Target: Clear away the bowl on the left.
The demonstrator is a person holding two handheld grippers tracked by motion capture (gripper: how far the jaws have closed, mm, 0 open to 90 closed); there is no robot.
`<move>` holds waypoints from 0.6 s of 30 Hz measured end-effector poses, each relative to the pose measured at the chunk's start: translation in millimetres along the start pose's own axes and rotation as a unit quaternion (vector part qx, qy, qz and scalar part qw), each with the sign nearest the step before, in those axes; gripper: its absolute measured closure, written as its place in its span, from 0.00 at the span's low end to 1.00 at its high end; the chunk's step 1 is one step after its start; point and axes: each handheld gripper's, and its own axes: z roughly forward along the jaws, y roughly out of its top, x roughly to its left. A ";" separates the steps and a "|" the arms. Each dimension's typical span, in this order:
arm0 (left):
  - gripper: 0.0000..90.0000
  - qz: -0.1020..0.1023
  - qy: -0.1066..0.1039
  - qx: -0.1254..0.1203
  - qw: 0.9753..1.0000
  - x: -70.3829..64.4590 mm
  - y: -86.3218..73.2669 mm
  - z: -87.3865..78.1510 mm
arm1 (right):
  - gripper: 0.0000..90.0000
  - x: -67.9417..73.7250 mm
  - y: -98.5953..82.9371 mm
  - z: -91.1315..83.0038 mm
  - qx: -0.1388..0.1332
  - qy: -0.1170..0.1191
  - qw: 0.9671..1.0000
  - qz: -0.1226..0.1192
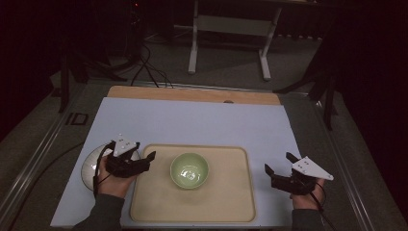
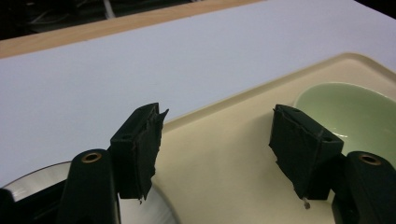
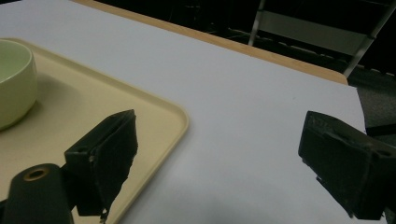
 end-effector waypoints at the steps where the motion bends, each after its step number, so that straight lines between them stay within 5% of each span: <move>1: 0.37 -0.003 0.001 -0.002 1.000 2.6 -0.8 -2.0 | 0.12 0.1 0.0 0.0 0.000 0.000 1.000 0.000; 8: 0.34 -0.025 0.018 -0.016 0.999 27.5 -10.8 -20.2 | 0.12 0.1 -0.3 0.2 0.002 0.003 1.000 0.001; 18: 0.17 -0.058 0.086 -0.004 0.995 55.9 -26.1 -35.6 | 0.12 -0.1 -0.2 -0.2 0.001 -0.001 1.000 0.003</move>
